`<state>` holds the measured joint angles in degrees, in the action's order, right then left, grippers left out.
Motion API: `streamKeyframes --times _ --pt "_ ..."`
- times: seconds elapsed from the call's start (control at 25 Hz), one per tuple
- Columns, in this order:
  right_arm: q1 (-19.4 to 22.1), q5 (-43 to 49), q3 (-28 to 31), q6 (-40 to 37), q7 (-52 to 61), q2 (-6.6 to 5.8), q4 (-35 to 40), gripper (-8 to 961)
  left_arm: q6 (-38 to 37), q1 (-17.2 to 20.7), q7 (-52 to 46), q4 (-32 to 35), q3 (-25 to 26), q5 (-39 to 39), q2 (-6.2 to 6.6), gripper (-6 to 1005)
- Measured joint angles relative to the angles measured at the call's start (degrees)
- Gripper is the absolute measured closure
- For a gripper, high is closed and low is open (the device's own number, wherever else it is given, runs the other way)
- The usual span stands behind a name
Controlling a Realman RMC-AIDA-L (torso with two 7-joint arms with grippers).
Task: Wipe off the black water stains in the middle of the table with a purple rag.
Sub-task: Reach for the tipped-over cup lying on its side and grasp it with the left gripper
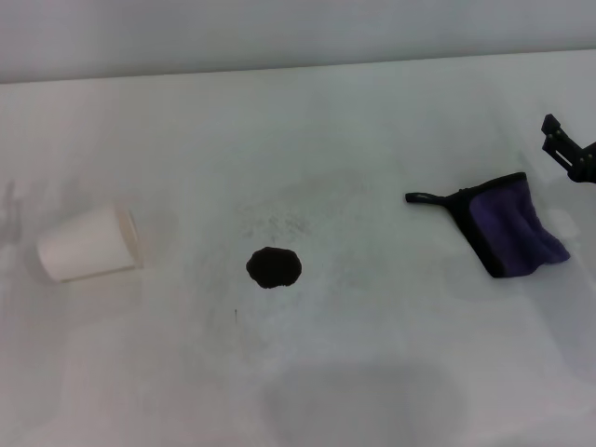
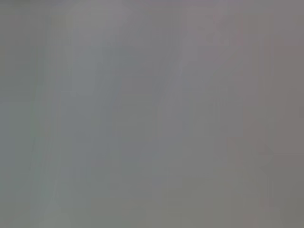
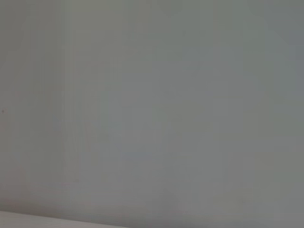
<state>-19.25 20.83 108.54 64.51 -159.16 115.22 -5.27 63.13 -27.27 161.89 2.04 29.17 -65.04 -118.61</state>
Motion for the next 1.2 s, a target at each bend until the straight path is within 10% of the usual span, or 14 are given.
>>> streamKeyframes --times 0.72,0.96,1.2 --pt "0.2 -0.1 0.0 -0.5 0.0 0.00 0.1 96 -0.4 -2.4 -0.4 6.5 -2.4 0.4 0.14 573" --pt "0.1 0.0 -0.1 -1.8 -0.1 0.07 0.1 96 2.6 -2.6 -0.5 8.0 -5.0 0.4 0.11 338" --pt "0.3 0.0 -0.4 -1.9 -0.2 0.09 0.1 95 4.5 -3.0 -23.0 21.5 -25.4 0.8 0.49 182"
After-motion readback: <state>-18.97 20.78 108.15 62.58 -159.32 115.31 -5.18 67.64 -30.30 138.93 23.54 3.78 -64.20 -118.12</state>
